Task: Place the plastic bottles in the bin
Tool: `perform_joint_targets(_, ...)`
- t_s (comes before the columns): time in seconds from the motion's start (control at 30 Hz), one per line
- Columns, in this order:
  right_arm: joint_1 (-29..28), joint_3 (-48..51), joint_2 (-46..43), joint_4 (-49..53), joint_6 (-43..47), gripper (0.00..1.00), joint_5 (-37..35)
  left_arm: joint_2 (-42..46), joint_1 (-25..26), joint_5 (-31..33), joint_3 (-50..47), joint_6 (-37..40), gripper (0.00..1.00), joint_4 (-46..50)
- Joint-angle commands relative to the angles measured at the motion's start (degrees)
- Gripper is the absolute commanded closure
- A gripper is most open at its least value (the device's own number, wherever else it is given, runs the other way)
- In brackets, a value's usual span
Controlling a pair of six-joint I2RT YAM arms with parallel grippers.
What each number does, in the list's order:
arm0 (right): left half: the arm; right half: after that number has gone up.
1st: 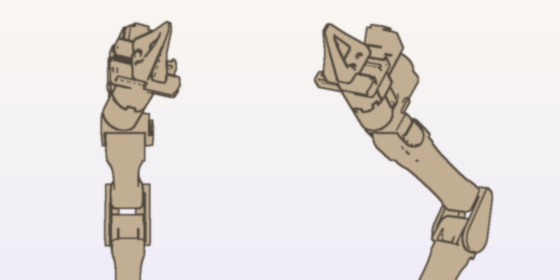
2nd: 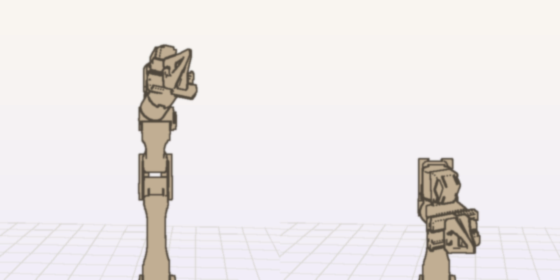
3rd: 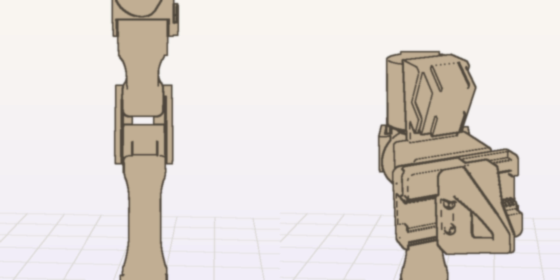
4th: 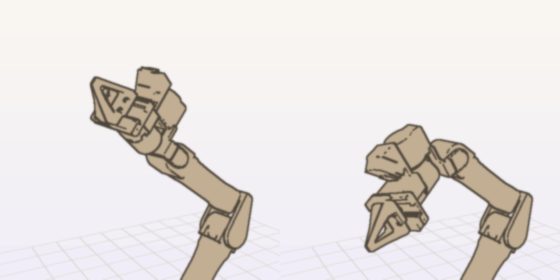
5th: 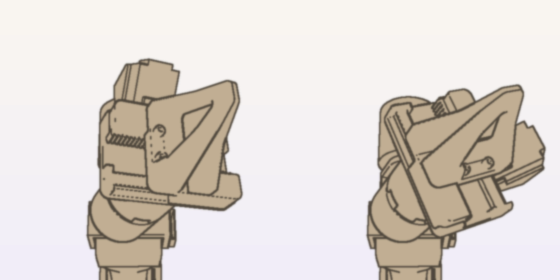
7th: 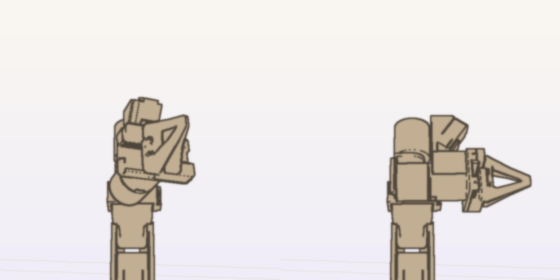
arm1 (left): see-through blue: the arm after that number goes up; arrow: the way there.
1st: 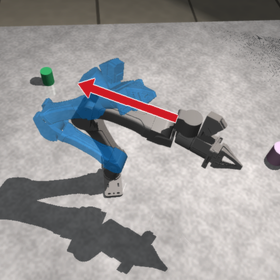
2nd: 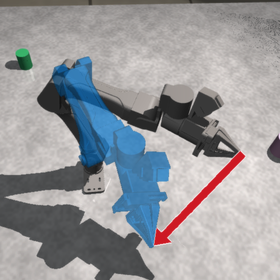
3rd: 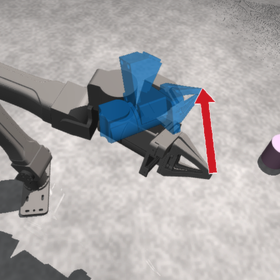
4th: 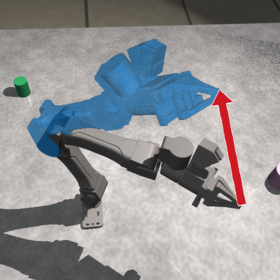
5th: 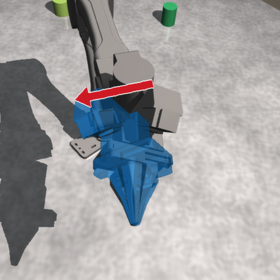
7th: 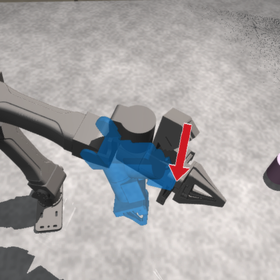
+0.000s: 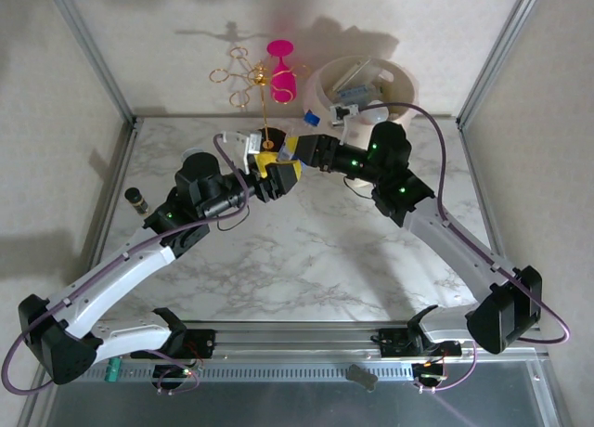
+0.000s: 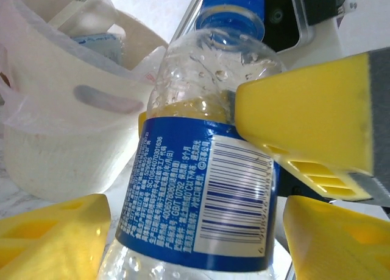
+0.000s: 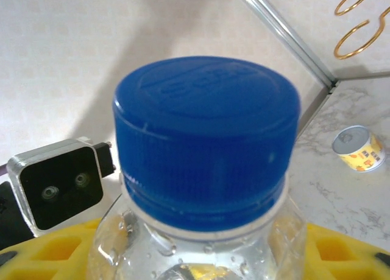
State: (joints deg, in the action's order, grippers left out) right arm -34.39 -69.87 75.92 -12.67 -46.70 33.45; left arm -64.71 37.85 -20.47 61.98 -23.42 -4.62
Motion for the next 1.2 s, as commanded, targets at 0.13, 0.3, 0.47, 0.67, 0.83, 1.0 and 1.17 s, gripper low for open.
perform_joint_targets(0.13, 4.74, -6.41, -3.32, 8.24, 4.74, 0.5, -9.31, 6.35, 0.77, 6.26, 5.48, 4.56, 0.17, 3.18)
perform_joint_targets(0.3, 14.19, -11.77, -2.8, 13.32, 6.44, 0.53, -11.75, 9.64, 0.76, 18.29, 4.38, 7.24, 0.17, 7.97)
perform_joint_targets(0.47, 22.01, -16.82, 0.38, 13.19, 5.86, 0.53, -10.63, 9.79, 0.77, 28.11, -1.2, 6.78, 0.18, 14.53)
perform_joint_targets(0.67, 25.5, -26.01, 7.66, 14.47, 8.79, 0.53, -13.16, 7.44, 0.74, 28.33, -7.06, 6.67, 0.23, 16.99)
perform_joint_targets(0.83, 25.43, -36.2, 17.09, 18.69, 12.21, 0.53, -16.54, 6.36, 0.75, 28.99, -11.48, 7.4, 0.24, 14.49)
perform_joint_targets(1.0, 25.04, -45.1, 26.3, 22.41, 14.39, 0.54, -17.39, 5.89, 0.68, 28.87, -12.29, 8.02, 0.24, 13.69)
perform_joint_targets(1.17, 23.73, -52.31, 33.06, 26.8, 16.85, 0.55, -17.47, 6.13, 0.66, 28.6, -13.15, 8.13, 0.24, 12.9)
